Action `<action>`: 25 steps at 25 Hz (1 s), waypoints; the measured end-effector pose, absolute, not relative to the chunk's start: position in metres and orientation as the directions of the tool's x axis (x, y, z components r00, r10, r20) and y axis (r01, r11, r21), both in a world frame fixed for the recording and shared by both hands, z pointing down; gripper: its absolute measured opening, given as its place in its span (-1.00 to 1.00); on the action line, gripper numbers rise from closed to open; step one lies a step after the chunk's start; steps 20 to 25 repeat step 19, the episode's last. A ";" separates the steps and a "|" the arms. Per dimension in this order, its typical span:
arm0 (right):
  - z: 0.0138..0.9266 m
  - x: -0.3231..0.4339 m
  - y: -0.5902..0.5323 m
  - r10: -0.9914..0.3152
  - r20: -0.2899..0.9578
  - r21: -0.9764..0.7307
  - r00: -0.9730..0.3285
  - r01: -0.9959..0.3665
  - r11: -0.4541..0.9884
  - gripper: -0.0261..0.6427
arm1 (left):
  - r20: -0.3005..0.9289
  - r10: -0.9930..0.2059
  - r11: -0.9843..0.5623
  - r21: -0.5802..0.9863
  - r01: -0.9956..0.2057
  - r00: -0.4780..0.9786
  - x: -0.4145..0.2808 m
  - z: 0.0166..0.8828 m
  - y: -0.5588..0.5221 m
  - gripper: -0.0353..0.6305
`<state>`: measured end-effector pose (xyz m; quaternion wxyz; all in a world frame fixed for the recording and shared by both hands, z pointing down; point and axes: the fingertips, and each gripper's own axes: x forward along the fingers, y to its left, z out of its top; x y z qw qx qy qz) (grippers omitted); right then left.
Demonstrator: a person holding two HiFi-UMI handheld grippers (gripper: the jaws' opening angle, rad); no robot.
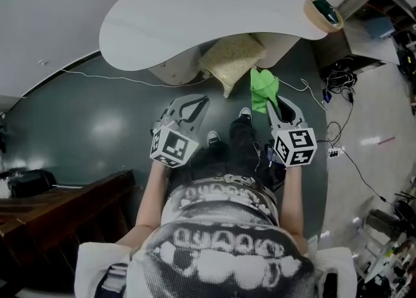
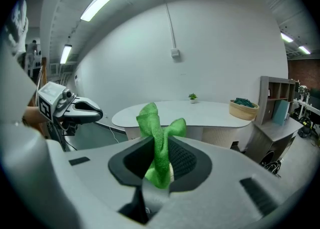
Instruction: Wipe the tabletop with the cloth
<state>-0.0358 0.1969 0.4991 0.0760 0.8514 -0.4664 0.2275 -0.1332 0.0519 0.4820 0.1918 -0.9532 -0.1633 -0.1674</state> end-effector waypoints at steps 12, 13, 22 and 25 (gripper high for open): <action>0.496 -0.030 0.206 -0.760 0.451 -0.071 0.469 -0.829 -0.554 -0.67 | 0.381 0.245 -0.876 -0.307 0.372 0.891 -0.137 0.482 0.062 -0.86; 0.497 -0.030 0.206 -0.759 0.450 -0.071 0.470 -0.829 -0.555 -0.67 | 0.381 0.244 -0.876 -0.307 0.371 0.892 -0.137 0.483 0.061 -0.86; 0.498 -0.031 0.203 -0.763 0.448 -0.071 0.467 -0.832 -0.550 -0.67 | 0.385 0.226 -0.880 -0.314 0.357 0.895 -0.141 0.488 0.056 -0.86; 0.498 -0.031 0.203 -0.763 0.448 -0.071 0.467 -0.832 -0.550 -0.67 | 0.385 0.226 -0.880 -0.314 0.357 0.895 -0.141 0.488 0.056 -0.86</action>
